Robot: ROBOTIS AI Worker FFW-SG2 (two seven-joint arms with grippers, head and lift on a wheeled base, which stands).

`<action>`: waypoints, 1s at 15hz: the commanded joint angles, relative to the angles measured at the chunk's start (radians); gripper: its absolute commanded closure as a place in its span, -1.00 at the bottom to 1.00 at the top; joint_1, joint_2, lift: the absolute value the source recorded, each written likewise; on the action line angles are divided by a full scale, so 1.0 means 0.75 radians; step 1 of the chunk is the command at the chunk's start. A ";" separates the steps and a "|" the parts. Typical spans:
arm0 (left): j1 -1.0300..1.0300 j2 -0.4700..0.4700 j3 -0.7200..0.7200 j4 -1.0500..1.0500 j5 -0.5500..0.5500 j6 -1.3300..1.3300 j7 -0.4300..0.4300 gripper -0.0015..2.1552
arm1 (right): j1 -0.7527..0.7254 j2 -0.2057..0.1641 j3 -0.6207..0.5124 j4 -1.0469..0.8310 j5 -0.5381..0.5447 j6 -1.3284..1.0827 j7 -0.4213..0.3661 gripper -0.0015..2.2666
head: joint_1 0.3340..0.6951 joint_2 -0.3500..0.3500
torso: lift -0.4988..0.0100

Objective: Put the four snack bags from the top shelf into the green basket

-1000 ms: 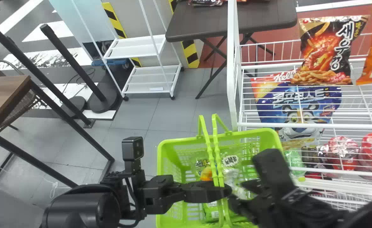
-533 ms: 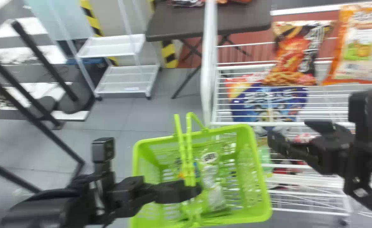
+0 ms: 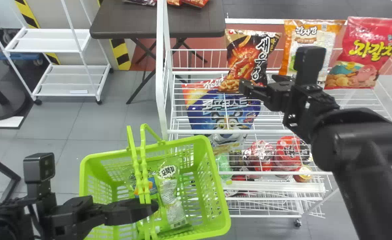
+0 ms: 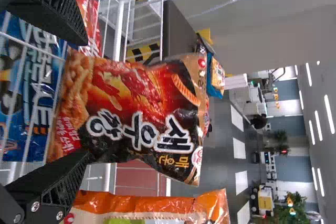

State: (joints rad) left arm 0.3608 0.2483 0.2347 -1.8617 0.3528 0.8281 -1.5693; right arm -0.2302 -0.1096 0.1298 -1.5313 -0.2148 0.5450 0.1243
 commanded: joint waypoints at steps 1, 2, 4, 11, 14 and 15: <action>0.002 0.000 0.004 0.010 0.000 -0.005 -0.015 0.99 | -0.157 0.023 0.034 0.277 0.006 -0.147 0.000 -0.91 | 1.00 -0.01 | 0.95; 0.002 0.000 0.004 0.014 0.000 -0.005 -0.015 0.99 | -0.190 0.036 0.044 0.354 0.029 -0.233 0.002 -0.85 | 1.00 0.00 | 0.95; -0.002 0.000 0.004 0.030 0.000 -0.013 -0.015 0.99 | -0.251 0.044 0.046 0.436 0.059 -0.216 0.057 -0.17 | 1.00 0.01 | 0.95; -0.013 0.000 0.000 0.050 0.000 -0.021 -0.015 0.99 | -0.161 0.048 0.036 0.322 0.065 -0.208 0.037 0.99 | 1.00 0.05 | 0.95; -0.013 0.008 0.004 0.050 0.000 -0.017 -0.015 0.99 | -0.024 0.042 0.017 0.066 0.063 -0.159 0.037 0.99 | 1.00 0.05 | 0.95; -0.013 0.010 0.006 0.050 0.000 -0.017 -0.015 0.99 | 0.039 0.042 0.011 -0.059 0.053 -0.110 0.037 0.99 | 1.00 0.06 | 0.95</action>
State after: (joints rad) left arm 0.3509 0.2530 0.2373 -1.8239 0.3528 0.8153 -1.5693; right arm -0.2708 -0.0773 0.1446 -1.4408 -0.1680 0.4192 0.1518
